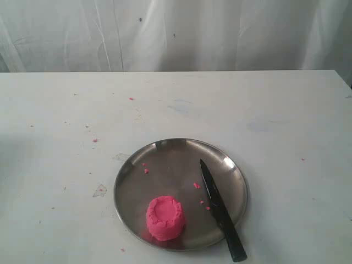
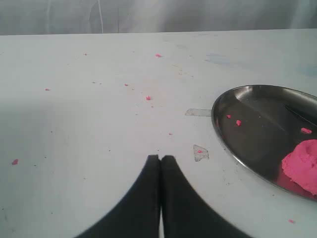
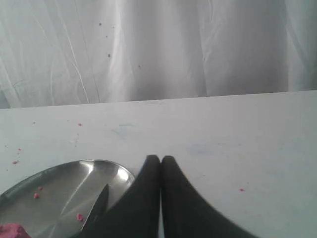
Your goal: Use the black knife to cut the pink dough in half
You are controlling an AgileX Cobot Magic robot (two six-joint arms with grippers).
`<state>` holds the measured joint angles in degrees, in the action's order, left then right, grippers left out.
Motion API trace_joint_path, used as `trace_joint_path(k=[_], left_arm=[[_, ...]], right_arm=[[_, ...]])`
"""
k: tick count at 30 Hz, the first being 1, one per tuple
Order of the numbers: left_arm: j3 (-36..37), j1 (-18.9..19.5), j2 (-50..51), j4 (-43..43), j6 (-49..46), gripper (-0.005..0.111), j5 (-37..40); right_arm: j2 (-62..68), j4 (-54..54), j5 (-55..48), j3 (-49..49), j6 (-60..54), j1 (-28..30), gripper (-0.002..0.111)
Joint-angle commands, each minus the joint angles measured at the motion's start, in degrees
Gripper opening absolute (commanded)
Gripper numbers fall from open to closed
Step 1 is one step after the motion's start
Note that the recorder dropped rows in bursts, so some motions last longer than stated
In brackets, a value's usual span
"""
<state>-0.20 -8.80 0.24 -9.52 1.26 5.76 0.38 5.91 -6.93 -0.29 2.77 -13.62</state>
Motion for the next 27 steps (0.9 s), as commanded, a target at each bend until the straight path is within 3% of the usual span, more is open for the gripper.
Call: trace_joint_path(k=[1, 5, 19, 24, 27], left_arm=[[0.2, 0.15, -0.24, -0.23, 0.06, 0.0, -0.16], [0.2, 0.15, -0.24, -0.23, 0.06, 0.0, -0.16], [0.2, 0.15, -0.24, -0.23, 0.06, 0.0, -0.16], [0.2, 0.15, -0.24, -0.23, 0.06, 0.0, -0.16], [0.2, 0.15, -0.24, -0.23, 0.06, 0.0, -0.16]], right_arm=[[-0.38, 0.1, 4.9, 0.29, 3.17, 0.42, 0.0], [-0.38, 2.18, 15.31, 0.29, 15.18, 0.42, 0.0], [-0.38, 2.19, 37.77, 0.29, 27.99, 0.42, 0.0], [-0.38, 3.18, 39.3, -3.43, 28.51, 0.42, 0.0], [-0.38, -3.95, 34.99, -9.58, 29.11, 0.42, 0.0]])
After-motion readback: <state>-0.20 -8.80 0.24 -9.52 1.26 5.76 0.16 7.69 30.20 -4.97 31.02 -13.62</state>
